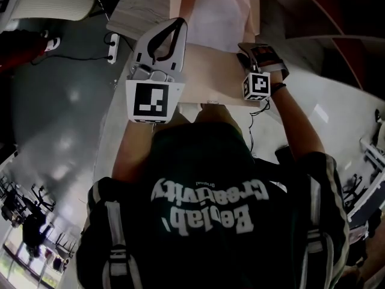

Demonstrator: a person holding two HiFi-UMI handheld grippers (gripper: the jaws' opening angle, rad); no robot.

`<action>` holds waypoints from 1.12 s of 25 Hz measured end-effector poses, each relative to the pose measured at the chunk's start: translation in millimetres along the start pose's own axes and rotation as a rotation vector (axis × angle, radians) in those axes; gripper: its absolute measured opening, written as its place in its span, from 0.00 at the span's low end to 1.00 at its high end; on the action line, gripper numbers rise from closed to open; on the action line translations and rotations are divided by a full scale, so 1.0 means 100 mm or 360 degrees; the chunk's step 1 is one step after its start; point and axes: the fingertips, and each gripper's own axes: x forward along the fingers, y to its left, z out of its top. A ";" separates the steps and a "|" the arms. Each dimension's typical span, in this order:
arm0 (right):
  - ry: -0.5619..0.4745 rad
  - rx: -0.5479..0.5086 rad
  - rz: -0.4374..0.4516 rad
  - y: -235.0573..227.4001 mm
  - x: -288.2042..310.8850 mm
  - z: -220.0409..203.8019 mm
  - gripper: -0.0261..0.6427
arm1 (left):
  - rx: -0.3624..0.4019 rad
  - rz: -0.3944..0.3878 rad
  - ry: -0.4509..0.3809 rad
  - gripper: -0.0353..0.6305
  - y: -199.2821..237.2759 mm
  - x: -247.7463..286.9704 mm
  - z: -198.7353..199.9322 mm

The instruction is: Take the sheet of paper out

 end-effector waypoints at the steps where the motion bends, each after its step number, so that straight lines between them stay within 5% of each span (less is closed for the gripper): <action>1: 0.0001 -0.0010 -0.0027 0.01 0.06 -0.03 0.33 | 0.0002 0.0014 0.0006 0.08 0.01 0.02 -0.01; 6: -0.0004 -0.0051 -0.0149 -0.09 0.24 -0.10 0.33 | -0.0024 0.0102 0.0050 0.08 0.16 0.04 -0.07; 19: -0.0119 -0.0136 -0.0193 -0.33 0.64 0.22 0.32 | -0.0102 0.0189 0.0141 0.08 0.36 0.09 -0.32; 21: -0.0127 -0.0194 -0.0182 -0.28 0.67 0.25 0.28 | -0.0103 0.0192 0.0152 0.08 0.36 0.08 -0.37; 23: -0.0144 -0.0235 -0.0164 -0.19 0.67 0.27 0.10 | -0.0097 0.0192 0.0150 0.08 0.35 0.07 -0.41; 28: -0.0160 -0.0167 -0.0088 -0.11 0.56 0.34 0.09 | -0.0088 0.0178 0.0129 0.08 0.39 -0.01 -0.37</action>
